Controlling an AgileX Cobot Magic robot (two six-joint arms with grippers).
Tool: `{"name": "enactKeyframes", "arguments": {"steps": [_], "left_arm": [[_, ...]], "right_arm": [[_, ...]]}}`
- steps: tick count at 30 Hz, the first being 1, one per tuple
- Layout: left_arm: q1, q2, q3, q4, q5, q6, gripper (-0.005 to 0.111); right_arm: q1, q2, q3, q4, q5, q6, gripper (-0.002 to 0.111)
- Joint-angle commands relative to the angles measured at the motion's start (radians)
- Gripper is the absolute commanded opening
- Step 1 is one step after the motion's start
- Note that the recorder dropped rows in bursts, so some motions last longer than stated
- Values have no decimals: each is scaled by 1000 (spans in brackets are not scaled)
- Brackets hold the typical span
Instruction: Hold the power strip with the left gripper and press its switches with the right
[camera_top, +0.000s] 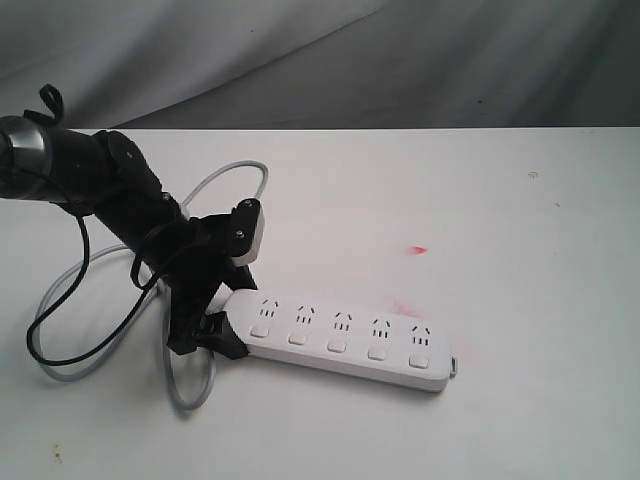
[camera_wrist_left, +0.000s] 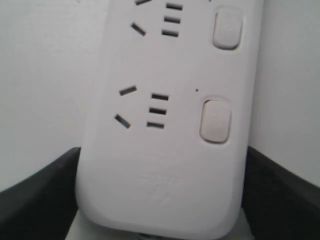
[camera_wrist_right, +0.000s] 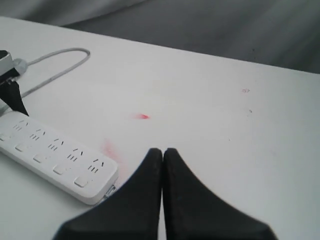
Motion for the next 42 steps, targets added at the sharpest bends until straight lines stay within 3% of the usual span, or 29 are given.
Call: {"name": "enactKeyframes", "arguments": {"steps": [1,10,14,23,27,37,42], "left_arm": [[-5,5,-2,5,29,-3,50],[-5,5,-2,5,29,0,50],[-5,5,-2,5,29,0,50],[-5,5,-2,5,29,-2,50],[-5,5,-2,5,29,-2,50],[-5,5,-2,5,29,0,50],[-5,5,-2,5,29,-2,50]], "right_arm": [[25,205,-134,-18,50,3,0],[266,624,-349,64,53,-7,0],[334,809,-454,195,86,-230,0],[349,1107,-661,424,227,-630,0],[347,1203,-695,453,183,-823,0],[368,1378,-701,710,105,-1083,0],[403,1414,-699,751,31,-1161,0]]}}
